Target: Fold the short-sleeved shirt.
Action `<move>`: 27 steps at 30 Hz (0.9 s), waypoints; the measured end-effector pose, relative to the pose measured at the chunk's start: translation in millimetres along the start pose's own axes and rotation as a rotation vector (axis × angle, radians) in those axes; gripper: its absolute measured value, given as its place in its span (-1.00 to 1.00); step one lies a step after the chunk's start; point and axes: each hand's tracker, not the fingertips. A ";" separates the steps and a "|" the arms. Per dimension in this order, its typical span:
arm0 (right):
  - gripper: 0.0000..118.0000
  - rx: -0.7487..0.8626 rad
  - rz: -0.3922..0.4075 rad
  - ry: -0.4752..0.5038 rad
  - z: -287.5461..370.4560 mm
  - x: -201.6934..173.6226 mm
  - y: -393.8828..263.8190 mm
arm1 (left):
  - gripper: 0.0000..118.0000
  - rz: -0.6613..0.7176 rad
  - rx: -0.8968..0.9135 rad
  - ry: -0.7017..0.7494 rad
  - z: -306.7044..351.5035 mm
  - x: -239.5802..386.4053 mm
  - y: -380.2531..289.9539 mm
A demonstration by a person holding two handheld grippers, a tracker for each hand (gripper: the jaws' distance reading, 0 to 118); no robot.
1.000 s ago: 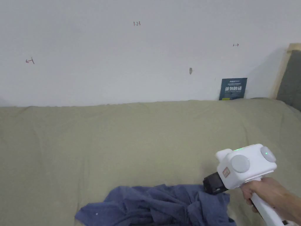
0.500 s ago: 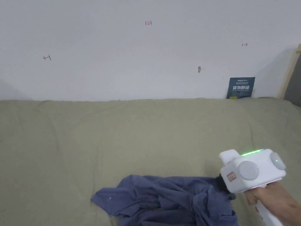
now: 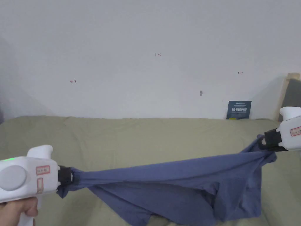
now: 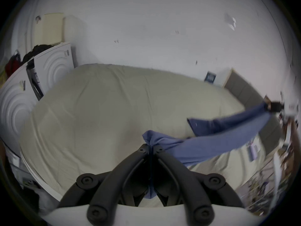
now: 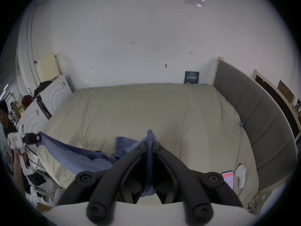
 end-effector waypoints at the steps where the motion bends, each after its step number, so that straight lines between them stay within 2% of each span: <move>1: -0.89 0.034 0.020 -0.019 14.6 -6.3 1.1 | -1.00 0.009 0.037 -0.023 13.8 4.0 10.8; 8: -0.89 0.148 0.067 -0.051 88.6 -28.1 27.4 | -1.00 -0.122 0.183 0.042 84.7 47.9 69.5; 14: -0.89 0.219 0.071 -0.065 127.1 -41.1 60.1 | -1.00 -0.141 0.243 0.068 122.5 70.6 111.8; 20: -0.89 0.239 0.093 -0.089 123.9 -42.2 88.6 | -1.00 -0.141 0.275 0.089 124.2 76.4 143.0; 27: -0.89 0.232 0.115 -0.102 88.3 -45.0 127.0 | -1.00 -0.125 0.274 0.139 88.3 81.4 173.8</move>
